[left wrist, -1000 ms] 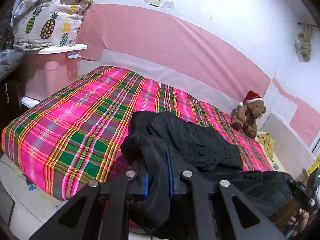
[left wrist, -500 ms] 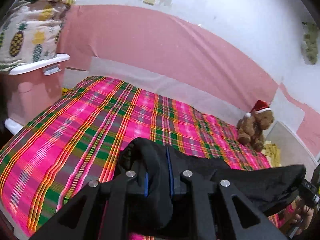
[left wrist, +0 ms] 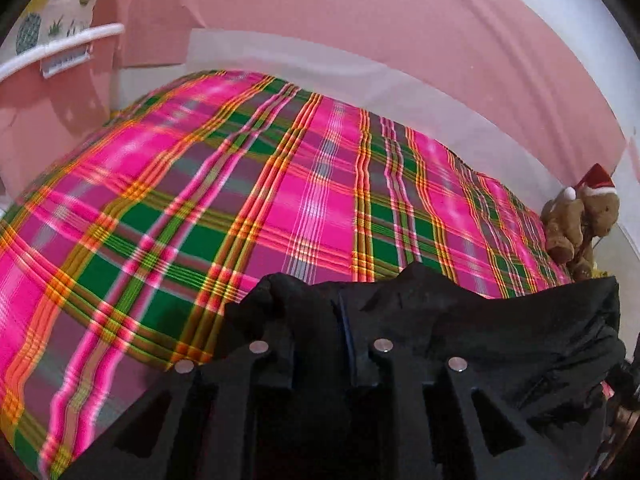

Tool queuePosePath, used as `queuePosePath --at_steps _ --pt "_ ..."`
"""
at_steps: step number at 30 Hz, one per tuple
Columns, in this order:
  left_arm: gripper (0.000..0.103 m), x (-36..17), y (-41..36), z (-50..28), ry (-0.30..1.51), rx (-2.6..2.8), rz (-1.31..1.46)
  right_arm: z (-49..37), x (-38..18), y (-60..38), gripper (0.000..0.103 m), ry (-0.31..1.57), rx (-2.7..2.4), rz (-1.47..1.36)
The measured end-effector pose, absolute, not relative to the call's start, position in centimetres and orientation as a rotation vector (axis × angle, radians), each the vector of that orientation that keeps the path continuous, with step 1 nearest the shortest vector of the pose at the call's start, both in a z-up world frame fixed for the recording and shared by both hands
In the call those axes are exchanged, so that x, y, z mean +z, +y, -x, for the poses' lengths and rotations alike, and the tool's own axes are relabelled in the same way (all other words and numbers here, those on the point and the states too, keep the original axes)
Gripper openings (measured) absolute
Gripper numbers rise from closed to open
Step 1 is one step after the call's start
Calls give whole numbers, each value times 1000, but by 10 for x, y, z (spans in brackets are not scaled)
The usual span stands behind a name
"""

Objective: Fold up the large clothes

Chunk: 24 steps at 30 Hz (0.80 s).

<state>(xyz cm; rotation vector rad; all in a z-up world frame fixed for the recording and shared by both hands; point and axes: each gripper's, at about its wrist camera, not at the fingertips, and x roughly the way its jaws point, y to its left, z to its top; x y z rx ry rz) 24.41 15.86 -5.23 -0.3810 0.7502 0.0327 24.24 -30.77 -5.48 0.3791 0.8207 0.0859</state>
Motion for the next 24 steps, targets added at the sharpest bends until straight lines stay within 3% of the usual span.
queuePosePath --at_steps 6,9,11,15,17,24 --pt "23 -45 157 -240 735 17 381 -235 -36 -314 25 806 129 -414" --pt "35 -25 162 -237 701 -3 401 -224 -8 -319 49 734 191 -445" --pt "50 -10 166 -232 662 -22 423 -219 10 -320 73 681 206 -461" --pt "61 10 169 -230 629 -40 460 -205 35 -320 74 593 153 -413" --pt "71 17 171 -226 605 -19 462 -197 43 -310 74 576 145 -364" --pt "75 34 166 -211 559 -2 412 -202 12 -269 74 699 182 -212"
